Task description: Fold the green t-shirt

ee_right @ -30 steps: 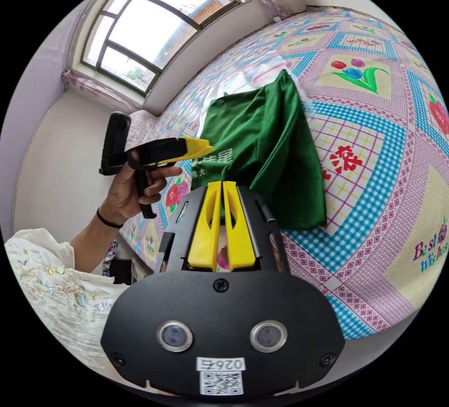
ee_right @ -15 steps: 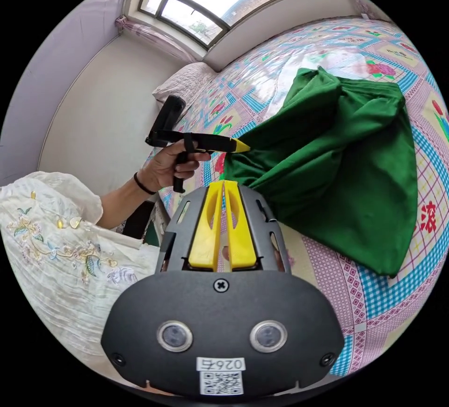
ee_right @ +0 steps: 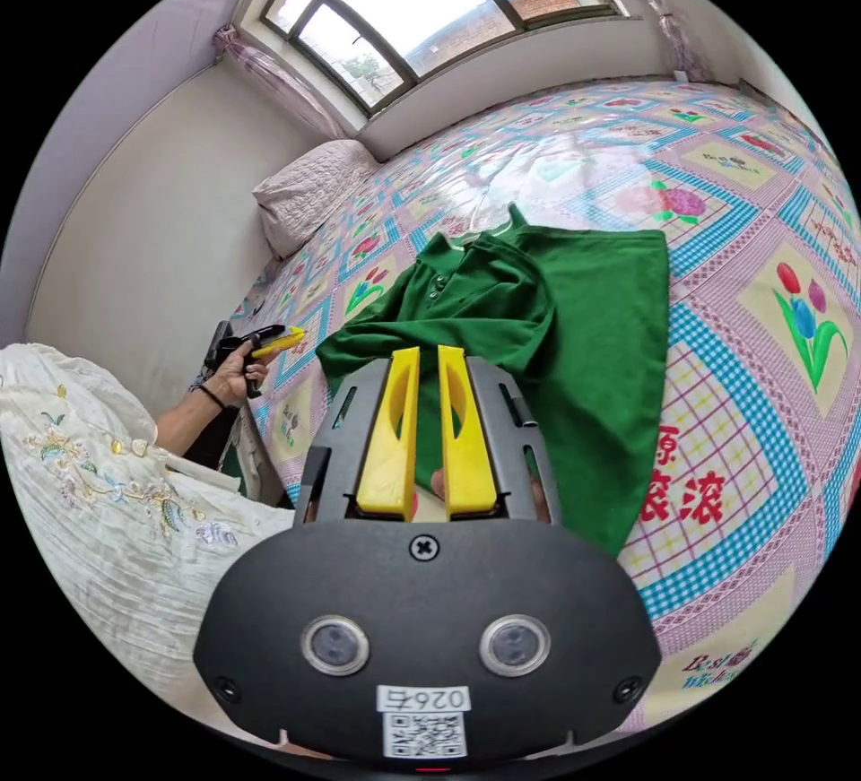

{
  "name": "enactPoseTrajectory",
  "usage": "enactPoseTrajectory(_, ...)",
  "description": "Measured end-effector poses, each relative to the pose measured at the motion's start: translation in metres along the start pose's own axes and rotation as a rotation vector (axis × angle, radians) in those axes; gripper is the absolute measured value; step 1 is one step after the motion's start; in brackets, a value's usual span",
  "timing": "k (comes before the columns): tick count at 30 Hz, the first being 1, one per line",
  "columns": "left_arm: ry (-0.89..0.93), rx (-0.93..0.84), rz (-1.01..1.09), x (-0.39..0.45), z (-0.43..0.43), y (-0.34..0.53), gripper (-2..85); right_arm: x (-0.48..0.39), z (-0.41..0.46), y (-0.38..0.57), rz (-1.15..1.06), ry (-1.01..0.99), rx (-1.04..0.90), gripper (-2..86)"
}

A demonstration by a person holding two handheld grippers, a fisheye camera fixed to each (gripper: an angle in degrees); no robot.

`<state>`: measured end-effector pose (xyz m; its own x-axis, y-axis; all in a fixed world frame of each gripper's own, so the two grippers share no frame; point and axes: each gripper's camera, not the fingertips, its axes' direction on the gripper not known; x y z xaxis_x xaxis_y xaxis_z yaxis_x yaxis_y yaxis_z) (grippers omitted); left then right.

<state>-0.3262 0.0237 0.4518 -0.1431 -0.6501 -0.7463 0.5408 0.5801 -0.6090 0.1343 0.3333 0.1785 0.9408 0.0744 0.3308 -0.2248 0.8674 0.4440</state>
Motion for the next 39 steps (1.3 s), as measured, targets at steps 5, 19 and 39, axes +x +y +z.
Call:
enactPoseTrajectory(5,-0.187,-0.087,0.319,0.110,0.067,-0.021,11.0,0.031,0.026,-0.058,0.005,0.109,0.015,1.8)
enactPoseTrajectory(19,-0.330,-0.453,0.863,0.335,0.339,0.027,20.3,0.034,0.209,-0.211,-0.070,0.251,-0.209,9.0)
enactPoseTrajectory(39,-0.267,-0.186,1.069,0.484,0.298,0.166,-0.3,-0.080,0.009,-0.091,-0.083,0.000,0.200,-1.3)
